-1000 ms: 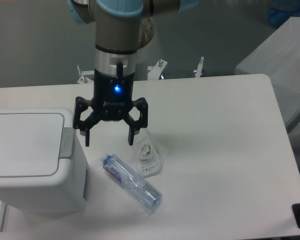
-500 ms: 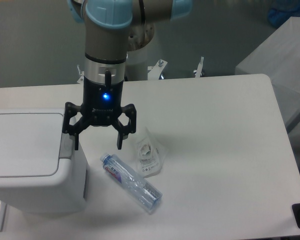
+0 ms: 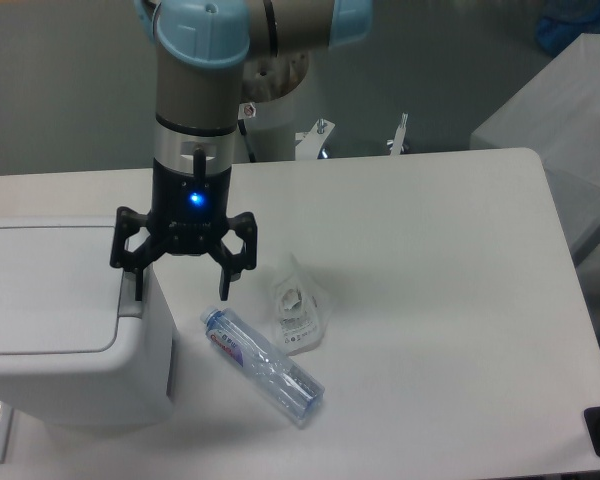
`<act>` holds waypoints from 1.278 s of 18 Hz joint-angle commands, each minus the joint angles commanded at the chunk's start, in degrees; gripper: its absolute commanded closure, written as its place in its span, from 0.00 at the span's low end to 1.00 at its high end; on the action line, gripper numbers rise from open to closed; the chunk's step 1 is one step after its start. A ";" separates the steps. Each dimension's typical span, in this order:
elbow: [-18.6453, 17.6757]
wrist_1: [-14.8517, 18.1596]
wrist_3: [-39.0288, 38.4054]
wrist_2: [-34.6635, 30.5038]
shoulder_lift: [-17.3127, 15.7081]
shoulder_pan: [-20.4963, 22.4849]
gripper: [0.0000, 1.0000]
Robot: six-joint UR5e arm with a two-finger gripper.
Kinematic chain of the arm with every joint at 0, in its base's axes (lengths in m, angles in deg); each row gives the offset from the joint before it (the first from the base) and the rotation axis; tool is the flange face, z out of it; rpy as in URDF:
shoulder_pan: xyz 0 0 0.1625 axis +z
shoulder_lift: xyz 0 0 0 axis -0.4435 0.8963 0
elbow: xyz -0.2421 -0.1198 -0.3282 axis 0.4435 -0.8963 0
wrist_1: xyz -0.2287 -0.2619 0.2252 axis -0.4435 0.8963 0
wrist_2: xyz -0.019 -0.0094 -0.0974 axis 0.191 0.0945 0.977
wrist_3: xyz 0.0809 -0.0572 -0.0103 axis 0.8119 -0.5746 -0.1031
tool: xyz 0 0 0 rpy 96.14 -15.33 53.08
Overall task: Open the trash can
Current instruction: 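Lower the gripper finger onto the trash can lid's edge, then push the lid edge down with the gripper to flip the lid open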
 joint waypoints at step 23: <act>6.14 -0.26 0.70 -0.17 1.14 0.44 0.00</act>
